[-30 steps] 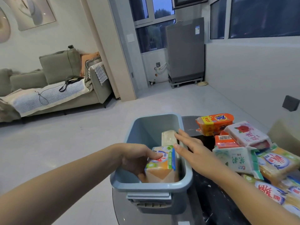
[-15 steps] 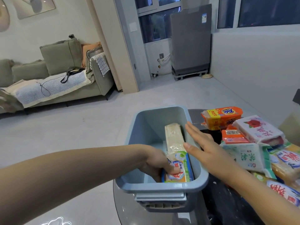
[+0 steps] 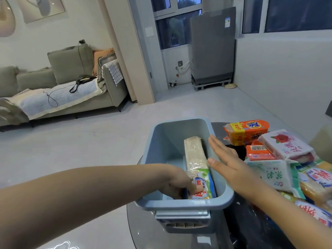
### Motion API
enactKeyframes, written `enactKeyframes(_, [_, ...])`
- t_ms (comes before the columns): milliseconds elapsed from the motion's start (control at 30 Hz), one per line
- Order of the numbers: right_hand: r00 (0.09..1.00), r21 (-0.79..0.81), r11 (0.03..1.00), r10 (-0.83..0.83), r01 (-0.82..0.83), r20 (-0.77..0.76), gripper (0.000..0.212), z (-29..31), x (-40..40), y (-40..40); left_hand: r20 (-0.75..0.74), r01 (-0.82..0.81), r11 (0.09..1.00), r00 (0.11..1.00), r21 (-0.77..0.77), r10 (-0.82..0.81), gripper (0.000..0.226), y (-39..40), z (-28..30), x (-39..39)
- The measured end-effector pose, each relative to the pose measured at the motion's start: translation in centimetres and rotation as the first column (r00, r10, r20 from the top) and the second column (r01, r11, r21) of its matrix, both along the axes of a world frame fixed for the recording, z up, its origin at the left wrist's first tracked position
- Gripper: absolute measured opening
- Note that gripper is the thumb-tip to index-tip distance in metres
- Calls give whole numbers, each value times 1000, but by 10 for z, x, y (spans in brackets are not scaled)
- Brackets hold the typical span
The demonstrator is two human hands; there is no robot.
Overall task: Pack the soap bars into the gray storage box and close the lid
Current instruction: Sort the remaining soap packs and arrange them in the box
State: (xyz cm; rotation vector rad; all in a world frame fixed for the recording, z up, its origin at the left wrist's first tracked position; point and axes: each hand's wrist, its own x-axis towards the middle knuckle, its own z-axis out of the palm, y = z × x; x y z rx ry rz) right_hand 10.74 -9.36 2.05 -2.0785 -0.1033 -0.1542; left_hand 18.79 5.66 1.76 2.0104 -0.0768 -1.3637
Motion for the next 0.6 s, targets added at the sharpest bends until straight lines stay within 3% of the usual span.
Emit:
enactKeyframes(133, [1000, -28, 1000, -6, 6, 14, 60, 2, -3, -1, -87, -79, 997, 993, -21, 77, 36, -2, 9, -2])
enactKeyframes(367, [1000, -32, 999, 5, -4, 17, 62, 0, -6, -1, -2, -54, 986, 999, 155, 55, 38, -6, 2, 3])
enactKeyframes(600, [1000, -31, 999, 13, -13, 28, 61, -3, -3, -5, -17, 6, 991, 1000, 136, -3, 39, -8, -6, 11])
